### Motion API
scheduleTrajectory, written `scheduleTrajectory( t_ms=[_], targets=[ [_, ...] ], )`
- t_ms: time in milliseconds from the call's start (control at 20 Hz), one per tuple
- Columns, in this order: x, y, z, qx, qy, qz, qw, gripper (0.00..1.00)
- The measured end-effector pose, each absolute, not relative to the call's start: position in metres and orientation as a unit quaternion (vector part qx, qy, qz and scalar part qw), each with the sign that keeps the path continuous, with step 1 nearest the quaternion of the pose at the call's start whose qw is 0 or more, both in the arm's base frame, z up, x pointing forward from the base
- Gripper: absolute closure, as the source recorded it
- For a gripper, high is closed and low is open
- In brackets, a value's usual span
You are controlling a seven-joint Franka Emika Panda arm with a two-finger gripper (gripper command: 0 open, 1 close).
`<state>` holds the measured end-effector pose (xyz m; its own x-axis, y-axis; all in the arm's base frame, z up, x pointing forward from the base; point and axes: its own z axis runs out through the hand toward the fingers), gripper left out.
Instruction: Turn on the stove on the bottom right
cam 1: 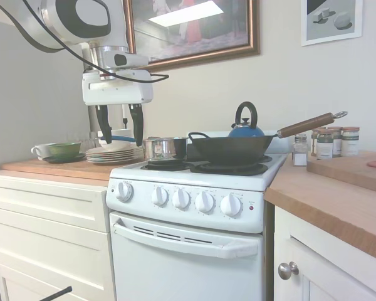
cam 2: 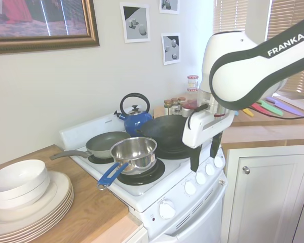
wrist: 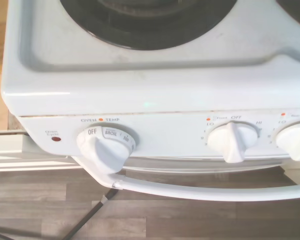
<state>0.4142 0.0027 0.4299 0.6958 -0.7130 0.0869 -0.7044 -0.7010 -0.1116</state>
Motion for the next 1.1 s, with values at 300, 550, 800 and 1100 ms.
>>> scheduleTrajectory(
  t_ms=[300,550,800,1100],
  targets=[
    [0.415,0.01,0.428,-0.924,0.375,-0.063,0.03,0.0],
    [0.418,-0.019,0.418,-0.918,0.39,-0.061,0.013,0.0],
    [0.421,-0.078,0.395,-0.912,0.406,-0.051,-0.002,0.0],
    [0.435,-0.137,0.366,-0.913,0.405,-0.033,-0.012,0.0]
  ],
)
